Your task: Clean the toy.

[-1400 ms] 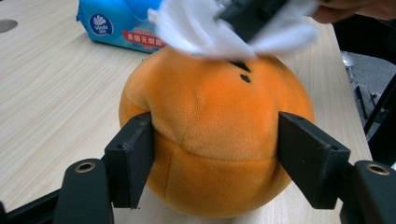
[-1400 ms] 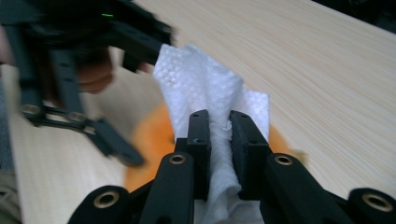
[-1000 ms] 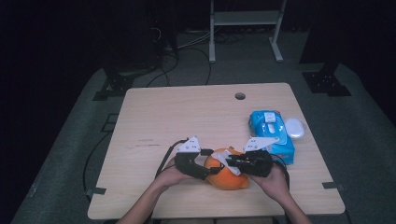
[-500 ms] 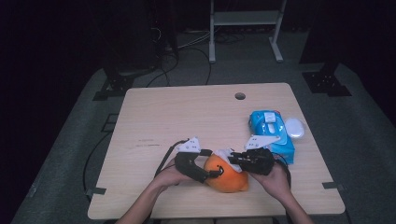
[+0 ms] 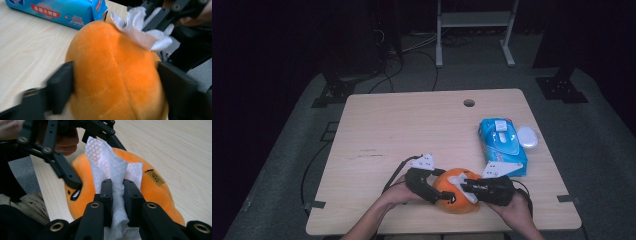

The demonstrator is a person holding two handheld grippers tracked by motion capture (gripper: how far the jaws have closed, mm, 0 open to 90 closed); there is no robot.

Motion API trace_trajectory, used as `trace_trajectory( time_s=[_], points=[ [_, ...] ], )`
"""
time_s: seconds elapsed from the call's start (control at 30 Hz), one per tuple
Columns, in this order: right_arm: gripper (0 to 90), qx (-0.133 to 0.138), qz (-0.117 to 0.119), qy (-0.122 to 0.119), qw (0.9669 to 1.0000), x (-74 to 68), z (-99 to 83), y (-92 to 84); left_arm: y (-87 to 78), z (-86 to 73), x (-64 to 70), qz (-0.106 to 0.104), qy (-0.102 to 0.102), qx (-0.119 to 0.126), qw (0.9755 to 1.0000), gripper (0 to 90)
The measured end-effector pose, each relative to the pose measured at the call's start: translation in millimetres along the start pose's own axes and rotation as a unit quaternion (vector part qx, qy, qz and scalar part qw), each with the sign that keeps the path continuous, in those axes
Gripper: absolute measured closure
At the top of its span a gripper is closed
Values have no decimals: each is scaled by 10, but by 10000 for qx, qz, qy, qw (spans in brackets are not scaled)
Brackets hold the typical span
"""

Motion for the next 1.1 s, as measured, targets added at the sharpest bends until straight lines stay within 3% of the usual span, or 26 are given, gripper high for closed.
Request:
trace_trajectory(
  time_s=[0.07,0.13,0.17,0.27,0.33,0.37,0.4,0.43,0.5,0.57,0.63,0.67,0.7,0.73,0.77,0.83,0.87,0.9,0.93,1.03,1.07,1.1],
  points=[
    [780,167,-10,-44,9998,28,71,-68,-37,4,-7,12,135,120,9998,308],
    [780,227,-35,-40,9997,46,96,-94,-41,2,-11,-33,168,116,9998,309],
    [779,312,-267,-56,9991,127,157,-144,-41,-1,-9,-54,217,122,9997,309],
    [778,342,-355,66,9988,247,158,-156,-47,-2,-5,-70,288,110,9995,296],
    [778,299,-266,283,9988,344,107,-125,-47,-4,-26,-79,154,49,9998,271],
    [778,273,-183,362,9988,342,60,-85,-44,10,-37,-123,-24,-27,9999,178],
    [778,273,-183,362,9988,342,60,-85,-44,10,-37,-123,-24,-27,9999,141],
    [779,229,-247,266,9991,290,56,-64,-41,41,-33,-120,-166,-73,9998,95],
    [778,221,-223,231,9992,248,66,-55,-14,58,-9,-115,-256,-106,9996,80],
    [779,215,-219,210,9993,236,71,-51,15,54,13,-52,-187,-206,9996,75],
    [778,156,-230,163,9995,195,91,-31,46,42,40,54,-104,-276,9996,166],
    [778,156,-230,163,9995,195,91,-31,41,41,42,71,-63,-327,9994,166],
    [778,118,-242,115,9996,184,116,-40,21,52,34,86,-16,-407,9991,287],
    [778,118,-242,115,9996,184,116,-40,5,62,37,109,36,-410,9991,287],
    [778,109,-237,124,9996,183,130,-47,-16,79,43,153,151,-363,9991,315],
    [777,96,-303,27,9995,171,204,-85,-71,113,44,196,394,29,9990,375],
    [777,96,-303,27,9995,171,204,-85,-71,113,44,196,394,29,9990,387],
    [778,173,-380,-54,9991,170,277,-132,-132,170,36,460,769,402,9952,392],
    [778,173,-380,-54,9991,170,277,-132,-132,170,36,460,769,402,9952,394],
    [778,372,-469,-104,9982,206,395,-176,-211,244,-24,765,1199,886,9859,397],
    [778,412,-508,-132,9978,254,472,-161,-200,217,-95,943,1383,1018,9806,395],
    [778,412,-508,-132,9978,254,472,-161,-200,217,-95,943,1383,1018,9806,388]
  ],
)
Point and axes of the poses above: each handheld gripper's, and its own axes: y roughly forward along the jaws, z roughly out of its top, x roughly to its right, the point moved 2 cm from there along y, roughly forward along the jaws, and after that the axes turned 7 degrees about z, right-handed, at the moved point
